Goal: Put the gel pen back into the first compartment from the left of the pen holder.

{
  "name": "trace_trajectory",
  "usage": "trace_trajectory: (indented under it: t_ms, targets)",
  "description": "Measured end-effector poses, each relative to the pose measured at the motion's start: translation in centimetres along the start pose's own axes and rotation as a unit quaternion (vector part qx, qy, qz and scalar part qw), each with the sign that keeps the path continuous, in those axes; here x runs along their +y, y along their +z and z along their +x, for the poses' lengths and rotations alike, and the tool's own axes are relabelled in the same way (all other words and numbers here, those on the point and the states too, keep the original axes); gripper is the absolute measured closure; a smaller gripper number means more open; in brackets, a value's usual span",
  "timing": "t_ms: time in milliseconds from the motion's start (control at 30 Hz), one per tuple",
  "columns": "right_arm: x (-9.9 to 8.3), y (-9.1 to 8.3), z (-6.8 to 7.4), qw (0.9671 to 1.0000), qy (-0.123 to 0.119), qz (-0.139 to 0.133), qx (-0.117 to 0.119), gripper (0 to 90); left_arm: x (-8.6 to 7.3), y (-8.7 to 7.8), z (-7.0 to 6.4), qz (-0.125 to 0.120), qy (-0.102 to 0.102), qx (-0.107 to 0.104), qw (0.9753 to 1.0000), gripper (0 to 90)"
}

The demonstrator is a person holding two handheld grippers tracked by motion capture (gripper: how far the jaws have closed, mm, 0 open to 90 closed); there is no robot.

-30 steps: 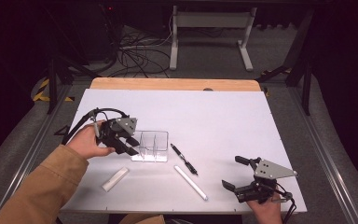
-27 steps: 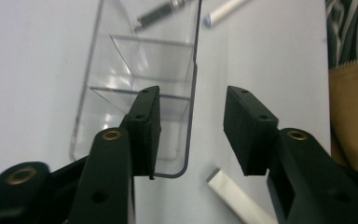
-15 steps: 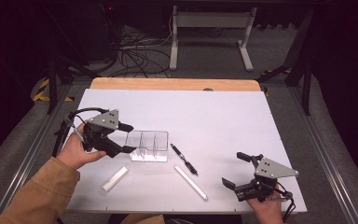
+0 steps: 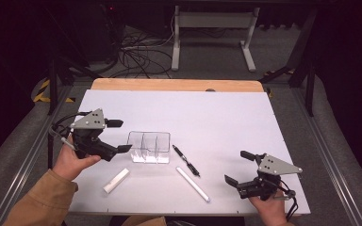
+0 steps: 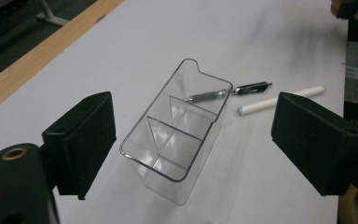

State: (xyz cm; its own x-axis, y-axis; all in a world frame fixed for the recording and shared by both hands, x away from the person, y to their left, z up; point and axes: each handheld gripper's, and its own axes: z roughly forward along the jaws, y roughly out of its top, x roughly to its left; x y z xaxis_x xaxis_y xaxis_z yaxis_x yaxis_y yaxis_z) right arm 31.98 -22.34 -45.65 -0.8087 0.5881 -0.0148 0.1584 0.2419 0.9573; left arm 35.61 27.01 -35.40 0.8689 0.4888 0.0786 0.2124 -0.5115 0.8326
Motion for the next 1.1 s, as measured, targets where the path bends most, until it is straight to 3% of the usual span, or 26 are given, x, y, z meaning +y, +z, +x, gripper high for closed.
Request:
trace_trajectory:
  t_ms: [133,200,267,433,467,500,533,800,967,1100]
  targets:
    - [0.3,0.2,0.0,0.9999,0.009,-0.006,-0.008,1.1,-0.6,-0.6,-0.2,-0.024,-0.016,0.005,0.9996,13.7]
    - [0.6,0.3,0.0,0.9994,0.024,-0.015,-0.018,2.2,-1.0,-0.9,-0.4,-0.040,-0.027,0.015,0.9987,11.7]
    - [0.8,0.5,0.1,0.9995,0.020,-0.012,-0.021,2.9,-1.7,-1.4,-0.9,-0.068,-0.037,0.048,0.9959,10.0]
    - [1.1,0.7,0.1,0.9997,0.018,0.004,-0.014,3.4,-2.5,-1.7,-1.4,-0.087,-0.046,0.050,0.9939,9.8]
    - [1.1,0.7,0.2,0.9998,0.015,0.010,-0.012,6.0,-3.0,-1.8,-1.6,-0.097,-0.053,0.057,0.9923,9.8]
    - [1.1,0.7,0.2,0.9998,0.015,0.010,-0.012,6.0,-3.0,-1.8,-1.6,-0.097,-0.053,0.057,0.9923,9.8]
    - [1.2,0.8,0.2,0.9996,0.009,0.017,-0.019,8.2,-3.4,-1.8,-1.9,-0.097,-0.048,0.075,0.9913,9.8]
    - [1.3,0.8,0.4,0.9991,-0.002,0.026,-0.032,11.7,-4.0,-1.9,-2.9,-0.084,-0.043,0.112,0.9892,8.0]
    - [1.6,0.9,0.7,0.9984,-0.011,0.038,-0.040,18.1,-4.5,-2.0,-2.9,-0.089,-0.059,0.099,0.9893,7.0]
    - [2.0,1.2,1.0,0.9981,-0.014,0.048,-0.037,17.5,-4.9,-1.9,-3.0,-0.087,-0.062,0.104,0.9889,7.2]
